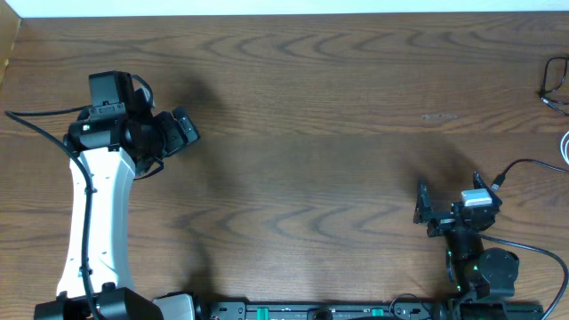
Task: Untangle cables
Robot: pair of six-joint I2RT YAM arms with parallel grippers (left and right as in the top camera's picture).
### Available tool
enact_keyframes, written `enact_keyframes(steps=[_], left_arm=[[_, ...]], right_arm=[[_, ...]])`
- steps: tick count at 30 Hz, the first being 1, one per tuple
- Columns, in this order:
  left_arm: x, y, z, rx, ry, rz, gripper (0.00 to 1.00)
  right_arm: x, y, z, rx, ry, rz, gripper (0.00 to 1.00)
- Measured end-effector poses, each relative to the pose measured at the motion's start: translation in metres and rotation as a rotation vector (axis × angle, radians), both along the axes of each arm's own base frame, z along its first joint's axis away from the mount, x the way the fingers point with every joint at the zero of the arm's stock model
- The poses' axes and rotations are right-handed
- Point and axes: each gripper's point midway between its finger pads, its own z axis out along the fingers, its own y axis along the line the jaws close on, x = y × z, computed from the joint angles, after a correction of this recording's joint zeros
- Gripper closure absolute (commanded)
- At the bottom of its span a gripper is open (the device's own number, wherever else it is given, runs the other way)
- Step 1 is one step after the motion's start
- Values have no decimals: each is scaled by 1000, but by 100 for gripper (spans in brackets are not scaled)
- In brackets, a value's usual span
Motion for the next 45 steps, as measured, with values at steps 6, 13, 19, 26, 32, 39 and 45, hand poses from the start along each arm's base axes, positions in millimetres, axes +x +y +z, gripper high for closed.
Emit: enact_keyframes(steps=[6,13,19,26,32,39,45], left_arm=[[0,0,0,0,0,0,2],[14,11,28,87,-166,23,1],[10,4,93,181,-551,1,2],[-26,-19,95,293,-803,-136,2],[-55,-30,81,392,-1054,-194,1],[-74,-24,34,444,-1131,-159,1],[-78,-20,8,458,-1126,-140,1]], right_arm=[[0,0,0,0,0,0,1],[0,0,0,0,0,0,1],[0,0,0,0,0,0,1],[0,0,0,0,0,0,1],[0,0,0,0,0,-1,1],[0,-1,0,0,0,-3,1],[0,-1,0,0,0,-3,1]])
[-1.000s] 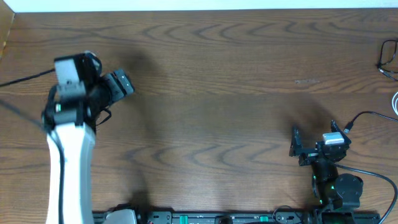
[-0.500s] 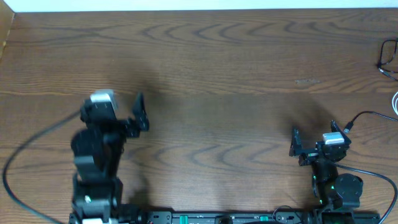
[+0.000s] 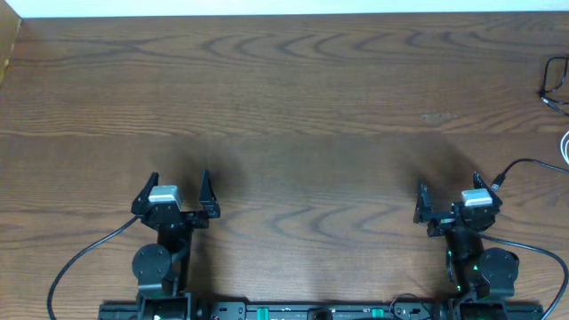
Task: Untangle cables
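Only the overhead view is given. A black cable loop (image 3: 553, 85) and the end of a white cable (image 3: 565, 147) poke in at the far right edge, and most of both lies out of frame. My left gripper (image 3: 177, 184) rests near the front edge at the left, open, with nothing between its fingers. At the front right, my right gripper (image 3: 449, 188) is also open and empty, well short of the cables.
The brown wooden table (image 3: 293, 107) fills the view. A thin black lead (image 3: 529, 164) runs from the right wrist towards the right edge. Another black lead (image 3: 84, 258) curves out from the left arm's base.
The left arm was stretched out over the left part of the table. It is now folded back at the front edge with its gripper open. The right arm and the cables have not moved.
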Robot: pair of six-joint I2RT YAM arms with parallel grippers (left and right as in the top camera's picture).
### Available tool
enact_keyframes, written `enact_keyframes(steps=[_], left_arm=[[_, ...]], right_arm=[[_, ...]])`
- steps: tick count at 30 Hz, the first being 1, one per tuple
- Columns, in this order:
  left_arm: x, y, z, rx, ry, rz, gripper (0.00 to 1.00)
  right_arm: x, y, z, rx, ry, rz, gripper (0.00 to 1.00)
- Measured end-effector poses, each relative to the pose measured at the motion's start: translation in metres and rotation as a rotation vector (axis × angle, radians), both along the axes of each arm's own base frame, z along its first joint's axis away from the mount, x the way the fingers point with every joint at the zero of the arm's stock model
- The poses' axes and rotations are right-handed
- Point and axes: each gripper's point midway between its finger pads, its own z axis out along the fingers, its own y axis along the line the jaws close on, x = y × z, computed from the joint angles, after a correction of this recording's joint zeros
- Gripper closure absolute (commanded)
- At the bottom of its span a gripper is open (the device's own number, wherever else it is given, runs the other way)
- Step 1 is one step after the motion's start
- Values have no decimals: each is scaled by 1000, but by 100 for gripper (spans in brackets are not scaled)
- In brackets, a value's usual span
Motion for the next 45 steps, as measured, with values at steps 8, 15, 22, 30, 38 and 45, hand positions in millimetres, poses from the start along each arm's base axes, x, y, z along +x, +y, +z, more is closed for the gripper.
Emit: enact_keyframes(steps=[8,15,22,30,38,45], left_arm=[[-6,6,-25,9,76,38,1],[-8,7,-21,15,66,40,1],[-8,7,-21,15,66,40,1],[-8,7,-22,15,66,40,1],[-8,7,-22,15,66,40,1],[-8,7,-22,15,66,40,1]], right_arm=[[0,0,0,0,0,0,1],[0,0,0,0,0,0,1],[0,0,0,0,0,0,1],[0,0,0,0,0,0,1],[0,0,0,0,0,0,1],[0,0,0,0,0,0,1]])
